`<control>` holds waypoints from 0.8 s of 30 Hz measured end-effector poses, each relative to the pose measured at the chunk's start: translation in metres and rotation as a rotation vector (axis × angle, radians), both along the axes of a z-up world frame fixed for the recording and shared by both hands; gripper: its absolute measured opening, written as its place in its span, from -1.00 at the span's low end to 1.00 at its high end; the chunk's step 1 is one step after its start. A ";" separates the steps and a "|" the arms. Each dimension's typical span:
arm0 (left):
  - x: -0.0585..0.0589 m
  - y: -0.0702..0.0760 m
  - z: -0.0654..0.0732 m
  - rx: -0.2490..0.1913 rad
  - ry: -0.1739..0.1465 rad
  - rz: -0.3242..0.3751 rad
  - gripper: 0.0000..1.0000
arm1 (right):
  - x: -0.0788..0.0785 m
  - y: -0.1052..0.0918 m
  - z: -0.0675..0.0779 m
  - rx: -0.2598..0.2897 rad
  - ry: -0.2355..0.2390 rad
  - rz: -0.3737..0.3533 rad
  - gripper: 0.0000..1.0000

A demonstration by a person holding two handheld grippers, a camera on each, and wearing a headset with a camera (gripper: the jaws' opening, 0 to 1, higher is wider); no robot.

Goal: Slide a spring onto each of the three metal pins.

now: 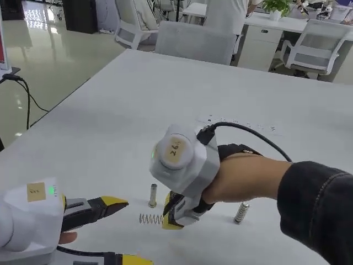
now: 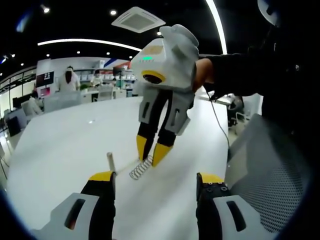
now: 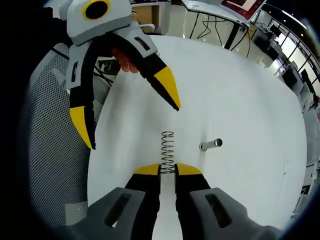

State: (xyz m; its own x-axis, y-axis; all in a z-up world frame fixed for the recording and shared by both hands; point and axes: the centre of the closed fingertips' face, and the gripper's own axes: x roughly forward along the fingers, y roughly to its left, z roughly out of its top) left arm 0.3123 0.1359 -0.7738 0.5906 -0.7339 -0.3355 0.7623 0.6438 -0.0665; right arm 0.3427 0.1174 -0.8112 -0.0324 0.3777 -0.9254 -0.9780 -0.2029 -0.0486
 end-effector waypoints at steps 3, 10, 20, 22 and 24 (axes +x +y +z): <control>0.000 -0.003 0.002 0.003 -0.005 -0.009 0.21 | -0.004 -0.006 0.006 -0.001 -0.007 0.007 -0.85; -0.001 -0.010 0.008 0.014 -0.021 -0.038 0.15 | -0.012 -0.015 0.015 -0.004 -0.011 0.025 -0.85; -0.002 -0.020 0.016 0.017 -0.049 -0.085 -0.12 | -0.024 -0.025 0.024 -0.007 -0.005 0.053 -0.85; -0.003 -0.023 0.017 0.016 -0.057 -0.096 -0.18 | -0.025 -0.027 0.025 -0.009 -0.006 0.054 -0.85; -0.003 -0.023 0.017 0.017 -0.059 -0.102 -0.26 | -0.027 -0.029 0.027 -0.009 -0.006 0.057 -0.85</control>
State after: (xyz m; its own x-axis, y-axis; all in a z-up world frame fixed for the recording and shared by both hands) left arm 0.3090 0.1125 -0.7564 0.5322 -0.7856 -0.3156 0.8261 0.5635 -0.0096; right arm 0.3161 0.0886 -0.7838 -0.0482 0.3671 -0.9289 -0.9646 -0.2587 -0.0522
